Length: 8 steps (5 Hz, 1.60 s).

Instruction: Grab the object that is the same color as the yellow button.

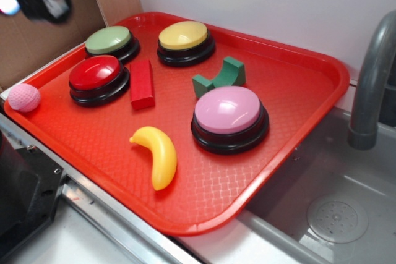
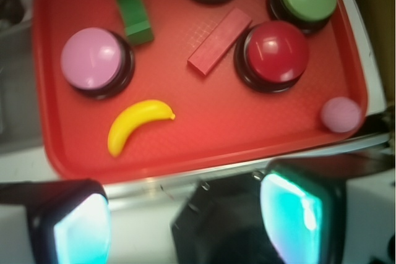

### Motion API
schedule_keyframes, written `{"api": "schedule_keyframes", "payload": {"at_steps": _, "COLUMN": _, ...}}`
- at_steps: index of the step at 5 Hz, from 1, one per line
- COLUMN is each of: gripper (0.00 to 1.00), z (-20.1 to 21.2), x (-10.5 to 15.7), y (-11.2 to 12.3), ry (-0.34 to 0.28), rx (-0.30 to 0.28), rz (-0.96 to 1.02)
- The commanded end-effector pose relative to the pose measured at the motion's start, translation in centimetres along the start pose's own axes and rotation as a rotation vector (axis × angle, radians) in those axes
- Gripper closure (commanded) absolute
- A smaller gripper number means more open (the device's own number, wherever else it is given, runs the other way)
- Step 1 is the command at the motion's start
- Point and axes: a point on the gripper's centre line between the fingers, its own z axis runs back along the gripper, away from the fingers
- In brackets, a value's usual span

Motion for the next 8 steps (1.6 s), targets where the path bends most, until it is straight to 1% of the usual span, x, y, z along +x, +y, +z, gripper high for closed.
{"api": "schedule_keyframes", "payload": {"at_steps": 1, "gripper": 0.0, "z": -6.7, "x": 1.1, "y": -3.2, "ry": -0.068, "rx": 0.066, "rz": 0.232}}
{"api": "schedule_keyframes", "payload": {"at_steps": 2, "gripper": 0.0, "z": -10.3, "x": 1.4, "y": -4.4, "ry": -0.086, "rx": 0.09, "rz": 0.294}}
{"api": "schedule_keyframes", "payload": {"at_steps": 3, "gripper": 0.0, "z": -13.3, "x": 1.3, "y": -5.2, "ry": -0.055, "rx": 0.104, "rz": 0.301}}
{"api": "schedule_keyframes", "payload": {"at_steps": 4, "gripper": 0.0, "z": -15.2, "x": 1.0, "y": -5.2, "ry": -0.071, "rx": 0.144, "rz": 0.327}}
{"api": "schedule_keyframes", "payload": {"at_steps": 5, "gripper": 0.0, "z": -16.4, "x": 0.9, "y": -5.2, "ry": -0.057, "rx": 0.143, "rz": 0.318}}
{"api": "schedule_keyframes", "payload": {"at_steps": 6, "gripper": 0.36, "z": -17.0, "x": 0.7, "y": -5.1, "ry": -0.06, "rx": 0.157, "rz": 0.327}}
{"api": "schedule_keyframes", "payload": {"at_steps": 7, "gripper": 1.0, "z": -16.9, "x": 0.7, "y": -5.0, "ry": -0.087, "rx": 0.163, "rz": 0.333}}
{"api": "schedule_keyframes", "payload": {"at_steps": 8, "gripper": 1.0, "z": -15.6, "x": 1.1, "y": -4.8, "ry": -0.087, "rx": 0.125, "rz": 0.265}}
